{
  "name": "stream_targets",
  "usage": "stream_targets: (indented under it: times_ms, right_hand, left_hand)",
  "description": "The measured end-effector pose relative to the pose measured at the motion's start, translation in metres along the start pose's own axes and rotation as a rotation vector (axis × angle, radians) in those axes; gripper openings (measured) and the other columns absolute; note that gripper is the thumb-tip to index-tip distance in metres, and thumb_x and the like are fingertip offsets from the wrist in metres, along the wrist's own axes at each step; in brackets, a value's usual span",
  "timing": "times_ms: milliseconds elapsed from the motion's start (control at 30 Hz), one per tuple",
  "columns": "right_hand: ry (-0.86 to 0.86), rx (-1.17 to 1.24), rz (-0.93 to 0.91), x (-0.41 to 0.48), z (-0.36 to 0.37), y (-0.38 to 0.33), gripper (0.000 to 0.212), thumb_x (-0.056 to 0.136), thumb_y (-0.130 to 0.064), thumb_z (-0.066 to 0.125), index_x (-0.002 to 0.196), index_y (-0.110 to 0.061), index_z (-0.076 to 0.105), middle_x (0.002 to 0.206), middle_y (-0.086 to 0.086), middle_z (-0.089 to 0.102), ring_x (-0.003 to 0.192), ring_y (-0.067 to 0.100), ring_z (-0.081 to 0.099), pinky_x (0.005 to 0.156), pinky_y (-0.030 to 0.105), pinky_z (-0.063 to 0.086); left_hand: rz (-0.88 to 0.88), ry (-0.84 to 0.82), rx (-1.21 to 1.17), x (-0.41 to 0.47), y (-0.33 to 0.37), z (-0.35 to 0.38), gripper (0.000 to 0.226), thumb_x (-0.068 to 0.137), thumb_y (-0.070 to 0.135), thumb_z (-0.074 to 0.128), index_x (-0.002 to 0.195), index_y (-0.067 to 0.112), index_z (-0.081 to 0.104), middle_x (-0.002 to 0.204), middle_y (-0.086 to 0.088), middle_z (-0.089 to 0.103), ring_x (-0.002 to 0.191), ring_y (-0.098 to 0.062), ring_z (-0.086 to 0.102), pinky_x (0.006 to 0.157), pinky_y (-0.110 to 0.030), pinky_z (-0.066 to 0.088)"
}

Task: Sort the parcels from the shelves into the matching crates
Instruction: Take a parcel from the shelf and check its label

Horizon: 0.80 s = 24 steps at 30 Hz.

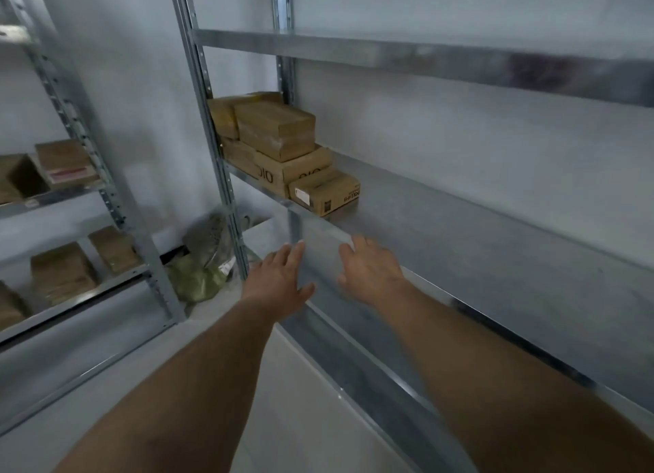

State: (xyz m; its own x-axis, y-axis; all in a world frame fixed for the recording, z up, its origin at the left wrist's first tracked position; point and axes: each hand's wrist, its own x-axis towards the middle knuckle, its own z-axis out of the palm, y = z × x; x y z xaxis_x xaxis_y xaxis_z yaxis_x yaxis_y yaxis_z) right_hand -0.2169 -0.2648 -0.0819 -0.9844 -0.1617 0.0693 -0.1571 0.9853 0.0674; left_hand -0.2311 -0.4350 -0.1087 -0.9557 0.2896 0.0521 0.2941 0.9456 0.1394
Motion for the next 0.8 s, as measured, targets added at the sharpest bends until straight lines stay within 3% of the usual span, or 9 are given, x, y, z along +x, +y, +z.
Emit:
stream_targets:
  times_ms: [300,600,800]
  right_hand:
    - [-0.021,-0.010,0.132,0.123,-0.010,-0.028,0.046,0.097,-0.032,0.044,0.137,-0.010,0.039,0.137,0.015,0.040,0.123,0.029,0.041,0.088,0.037,0.042]
    - [-0.051,-0.011,0.239,0.207,0.002,0.016,0.046,0.097,-0.037,0.044,0.134,-0.010,0.044,0.136,0.012,0.041,0.123,0.028,0.037,0.087,0.035,0.039]
    - [-0.052,0.082,0.358,0.252,0.014,0.046,0.041,0.097,-0.028,0.044,0.132,-0.006,0.045,0.133,0.014,0.043,0.122,0.028,0.039,0.088,0.038,0.042]
  left_hand:
    - [0.100,-0.032,-0.013,0.122,-0.093,-0.016,0.075,0.096,0.055,0.035,0.153,0.021,0.000,0.161,-0.006,0.007,0.144,-0.027,0.019,0.113,-0.041,0.026]
    - [0.228,0.001,-0.065,0.236,-0.085,-0.012,0.066,0.099,0.047,0.033,0.153,0.020,0.006,0.159,-0.007,0.013,0.142,-0.029,0.023,0.109,-0.040,0.031]
    - [0.227,-0.052,-0.049,0.305,-0.079,-0.012,0.060,0.101,0.041,0.031,0.153,0.020,0.007,0.159,-0.007,0.015,0.141,-0.031,0.023,0.110,-0.042,0.032]
